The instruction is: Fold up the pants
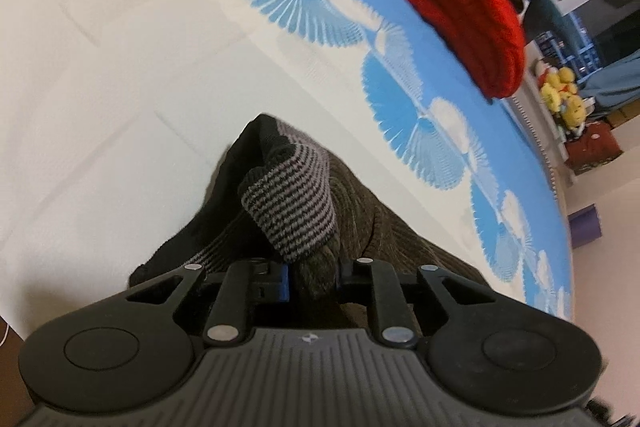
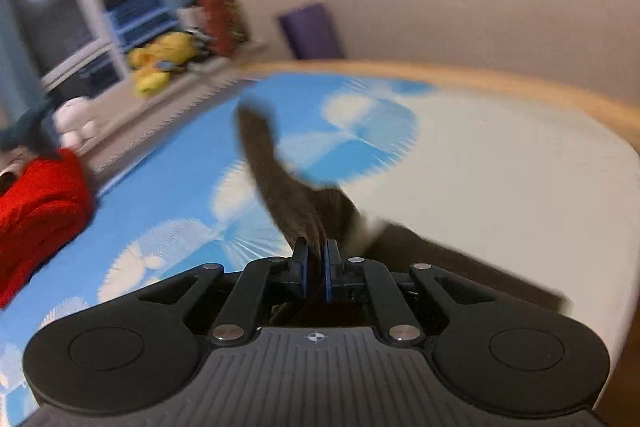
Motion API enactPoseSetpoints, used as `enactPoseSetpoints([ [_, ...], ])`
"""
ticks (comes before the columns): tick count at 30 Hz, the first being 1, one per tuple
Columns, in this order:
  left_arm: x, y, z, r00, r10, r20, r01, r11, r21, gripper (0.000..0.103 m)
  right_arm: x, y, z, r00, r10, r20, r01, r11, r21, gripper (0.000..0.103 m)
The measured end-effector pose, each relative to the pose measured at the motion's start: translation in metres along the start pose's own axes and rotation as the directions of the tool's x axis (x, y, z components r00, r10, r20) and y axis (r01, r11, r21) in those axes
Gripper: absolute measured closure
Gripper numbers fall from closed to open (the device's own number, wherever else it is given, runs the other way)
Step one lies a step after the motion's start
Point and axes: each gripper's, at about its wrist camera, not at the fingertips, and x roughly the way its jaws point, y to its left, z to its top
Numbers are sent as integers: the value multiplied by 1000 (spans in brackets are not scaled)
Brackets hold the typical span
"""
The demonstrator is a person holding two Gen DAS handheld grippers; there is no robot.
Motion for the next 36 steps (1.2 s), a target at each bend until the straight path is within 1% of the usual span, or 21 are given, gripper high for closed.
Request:
enactPoseSetpoints([
  [2, -4, 4, 0, 1000, -18, -15, 18, 1000, -13, 83, 0, -31, -10, 991, -68, -113, 73, 997, 40, 96],
  [4, -2, 8, 1, 998, -8, -58, 7, 1000, -27, 83, 6, -66, -23, 964, -100, -248, 129, 986, 105, 96],
  [7, 10, 12, 4, 991, 17, -129, -23, 999, -45, 81, 18, -107, -44, 902, -51, -428, 150, 968, 200, 93],
  [8, 13, 15, 5, 990, 11, -142, -20, 998, -63, 81, 19, -117, -45, 897, -33, -441, 152, 960, 237, 88],
  [11, 15, 25, 8, 988, -20, -155, -1, 991, -136, 76, 21, -133, -42, 907, -10, -421, 144, 947, 288, 86],
  [12, 15, 28, 9, 988, -23, -152, -2, 988, -157, 74, 21, -135, -42, 913, -6, -408, 141, 943, 301, 80],
  [15, 15, 30, 11, 988, -6, -155, -21, 985, -169, 72, 28, -141, -37, 925, 4, -380, 144, 921, 362, 75],
  [18, 17, 25, 13, 985, 38, -168, -59, 991, -124, 72, 39, -141, -33, 928, -26, -371, 176, 910, 376, 75],
  [19, 18, 24, 13, 984, 50, -169, -69, 992, -106, 73, 42, -138, -33, 927, -47, -373, 192, 912, 362, 79],
  [20, 18, 22, 13, 985, 60, -160, -75, 993, -87, 75, 42, -133, -31, 927, -77, -367, 212, 915, 343, 90],
  [21, 16, 20, 13, 987, 69, -145, -79, 995, -65, 79, 41, -136, -28, 928, -94, -359, 221, 918, 331, 91],
  [23, 10, 10, 12, 992, 73, -106, -73, 997, 0, 82, 32, -127, -22, 947, -88, -309, 187, 934, 305, 93],
  [26, -14, -4, 12, 999, 29, -25, -26, 995, 92, 85, 4, -108, -3, 991, -39, -129, 74, 957, 280, 94],
  [27, -22, -5, 11, 1000, 12, -10, -11, 994, 112, 85, -9, -101, 5, 999, -24, -47, 35, 967, 251, 94],
  [29, -34, -6, 8, 1000, 12, -9, -10, 989, 145, 84, -26, -94, 12, 999, -25, 41, 16, 979, 204, 94],
  [30, -34, -4, 6, 999, 26, -33, -21, 987, 157, 84, -26, -96, 12, 998, -49, 24, 44, 978, 204, 94],
  [31, -31, 0, 3, 996, 56, -72, -43, 985, 165, 84, -19, -100, 9, 995, -90, -34, 95, 975, 201, 94],
  [32, -24, 6, -1, 988, 97, -123, -75, 983, 168, 83, -9, -104, 4, 983, -140, -122, 162, 969, 189, 94],
  [34, -6, 15, -10, 952, 199, -232, -154, 968, 197, 78, 13, -121, -15, 910, -256, -326, 321, 933, 163, 93],
  [35, 2, 17, -16, 931, 246, -271, -187, 956, 226, 75, 20, -131, -24, 873, -281, -399, 372, 912, 173, 92],
  [36, 5, 16, -19, 922, 263, -283, -195, 949, 249, 70, 24, -140, -32, 847, -282, -450, 401, 896, 193, 88],
])
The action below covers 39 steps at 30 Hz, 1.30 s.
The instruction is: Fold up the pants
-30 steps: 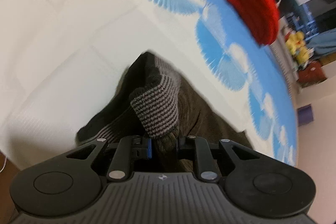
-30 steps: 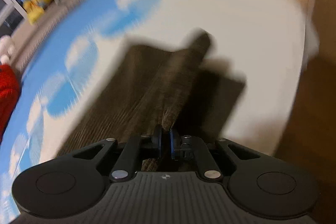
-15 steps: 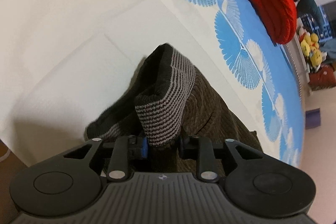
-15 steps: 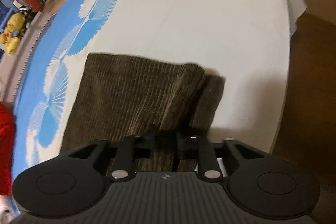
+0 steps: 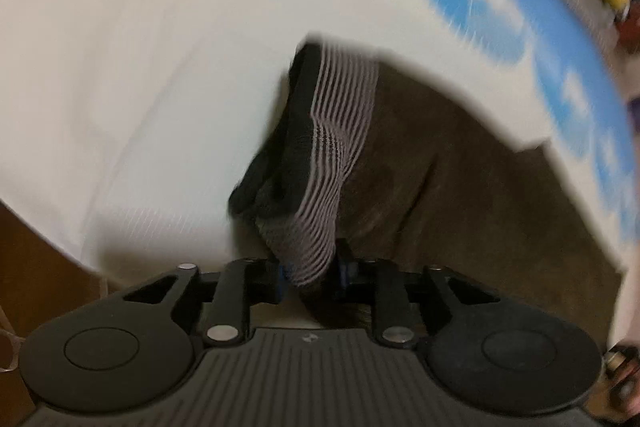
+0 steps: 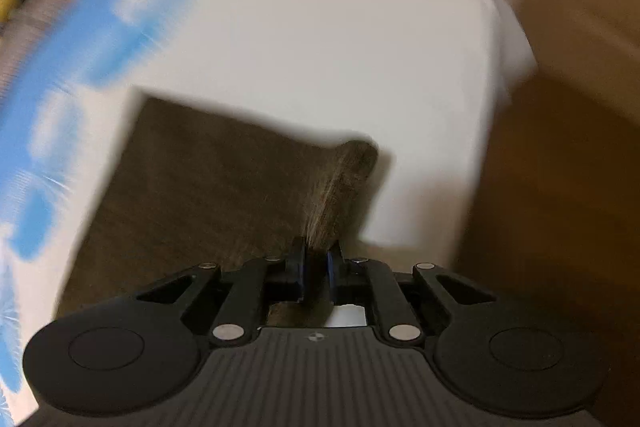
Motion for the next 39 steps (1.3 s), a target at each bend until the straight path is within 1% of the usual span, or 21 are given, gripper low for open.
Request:
enactPoseSetpoints([
  [2, -8, -2, 0, 1000, 9, 26, -9, 1000, 15, 65, -5, -2, 2, 1000, -15, 23, 15, 1000, 6, 83],
  [5, -32, 4, 2, 991, 0, 134, 7, 999, -49, 64, -27, 5, 2, 986, -75, 148, 84, 995, -54, 80],
  [7, -47, 1, 2, 975, -3, 222, 17, 998, -61, 63, -43, 12, -2, 973, -67, 222, 86, 993, -79, 80],
  [8, -54, -3, 2, 963, 18, 269, -5, 999, -47, 63, -51, 17, -4, 964, -52, 262, 81, 992, -100, 80],
  [9, -59, -9, 2, 951, 31, 308, -25, 999, -25, 63, -54, 23, -6, 955, -32, 294, 71, 990, -125, 80],
  [10, -61, -15, 2, 942, 30, 335, -33, 999, 3, 63, -63, 32, -10, 942, 16, 335, 43, 985, -168, 80],
  [11, -63, -22, 2, 936, 17, 350, -32, 999, 36, 64, -69, 45, -12, 932, 63, 358, 14, 978, -207, 80],
  [13, -63, -34, 1, 931, -7, 364, -29, 995, 94, 64, -82, 70, -25, 904, 198, 379, -68, 941, -331, 79],
  [14, -61, -39, -2, 928, -15, 373, -36, 991, 128, 64, -87, 84, -31, 893, 262, 367, -106, 913, -393, 79],
  [16, -57, -50, -5, 930, -22, 368, -48, 982, 182, 64, -93, 113, -48, 868, 393, 302, -195, 831, -521, 79],
  [17, -51, -54, -4, 936, -21, 352, -53, 978, 200, 64, -95, 130, -61, 855, 450, 257, -232, 776, -586, 79],
  [19, -40, -58, -4, 949, -8, 316, -65, 973, 222, 65, -99, 162, -84, 833, 526, 171, -276, 663, -696, 79],
  [22, -18, -54, -6, 969, 57, 239, -116, 964, 241, 67, -102, 206, -123, 801, 597, 45, -318, 488, -813, 79],
  [24, -3, -44, -7, 978, 112, 177, -153, 960, 236, 72, -104, 240, -141, 790, 613, -35, -347, 399, -849, 79],
  [25, -1, -41, -6, 977, 130, 168, -168, 957, 236, 76, -105, 254, -152, 783, 617, -77, -365, 355, -861, 79],
  [26, 0, -40, -5, 977, 133, 169, -172, 955, 240, 76, -104, 267, -164, 777, 617, -125, -387, 311, -868, 79],
  [28, 0, -37, -3, 979, 127, 159, -161, 962, 220, 77, -102, 289, -186, 768, 608, -200, -420, 243, -874, 79],
  [29, -1, -36, -2, 980, 124, 156, -156, 966, 208, 77, -110, 292, -199, 765, 603, -226, -432, 219, -875, 79],
  [34, 0, -34, 7, 982, 123, 142, -148, 973, 179, 77, -106, 329, -250, 751, 554, -360, -483, 88, -871, 79],
  [37, -1, -37, 9, 981, 131, 141, -155, 973, 173, 77, -101, 344, -276, 751, 515, -413, -494, 24, -869, 78],
  [39, -1, -39, 8, 980, 139, 142, -163, 970, 178, 77, -96, 352, -289, 751, 492, -440, -501, -9, -865, 70],
])
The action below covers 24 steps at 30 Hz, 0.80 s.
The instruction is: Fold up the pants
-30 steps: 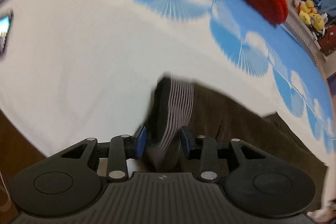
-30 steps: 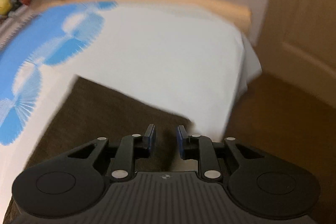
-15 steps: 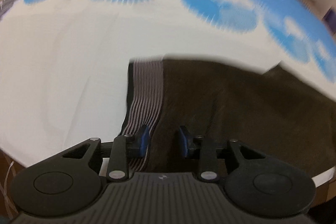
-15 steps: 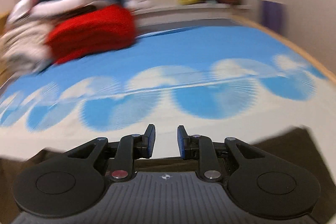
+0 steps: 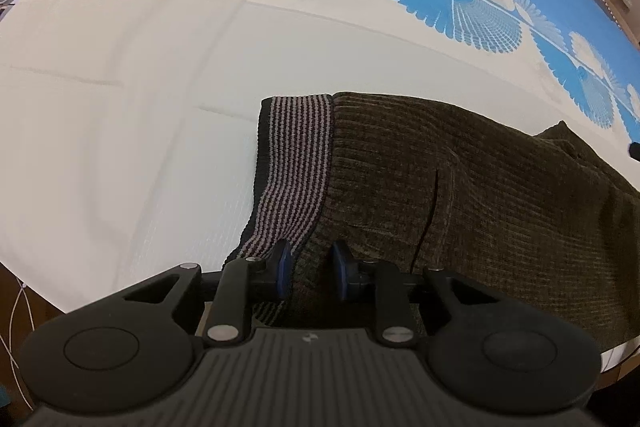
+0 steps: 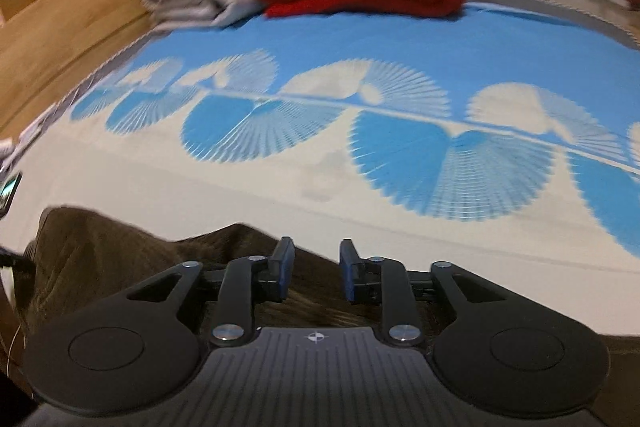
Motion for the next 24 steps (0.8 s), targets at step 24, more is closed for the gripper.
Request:
enactPoseSetpoints([
  [24, 6, -22, 3, 998, 64, -13, -63, 997, 40, 67, 106, 36, 2, 906, 370, -208, -348, 928, 134, 49],
])
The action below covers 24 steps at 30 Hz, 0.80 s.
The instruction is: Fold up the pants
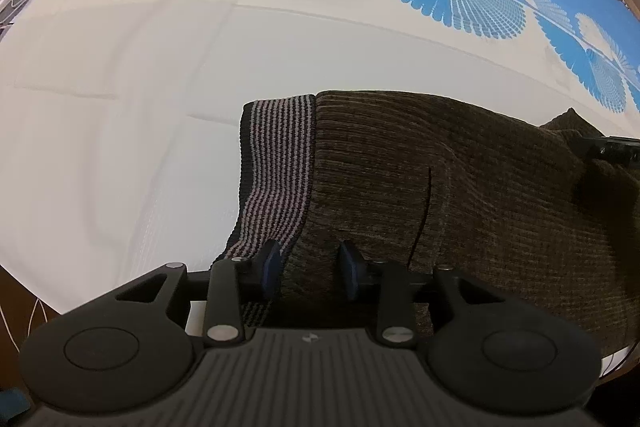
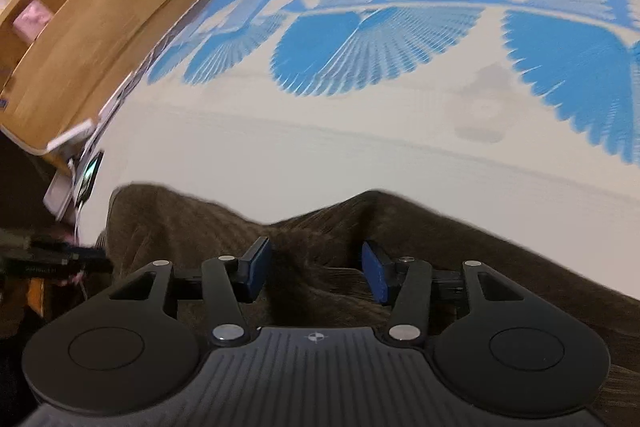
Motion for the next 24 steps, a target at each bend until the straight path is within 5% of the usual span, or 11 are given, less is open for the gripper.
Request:
enactPoseSetpoints([
  [4, 1, -2, 1, 1000, 6, -3, -6, 1000, 2, 66, 5, 7, 0, 1000, 22, -4, -22, 999, -34, 53],
  [5, 1, -3, 2, 1000, 8, -3, -8, 1000, 2, 66, 4, 8, 2, 1000, 20, 8, -20, 999, -42, 67],
  [6, 1, -3, 2, 1000, 9, -4, -9, 1000, 2, 66, 2, 10, 3, 1000, 9, 22, -8, 998, -60, 93],
  [11, -1, -7, 2, 1000, 3, 11, -3, 1000, 15, 66, -28, 5, 24, 982, -6, 190, 13, 999, -36, 93],
  [14, -1, -9, 3, 1000, 14, 9, -14, 1000, 21, 66, -18, 12, 21, 973, -143, 180, 156, 986, -63, 93],
  [16, -2, -8, 3, 1000, 14, 8, -14, 1000, 14, 65, -8, 16, 17, 937, -301, 178, 321, 943, -92, 92],
  [18, -3, -8, 4, 1000, 12, 9, -12, 1000, 7, 64, -10, 11, 17, 907, -377, 186, 394, 917, -60, 92],
  [21, -6, -4, 6, 1000, -4, 18, 5, 1000, -23, 64, -34, 5, 20, 887, -380, 261, 396, 918, -6, 92],
  [24, -18, 0, 10, 997, -36, 73, 40, 998, -57, 64, -62, 6, 21, 925, -229, 302, 240, 971, -1, 89],
])
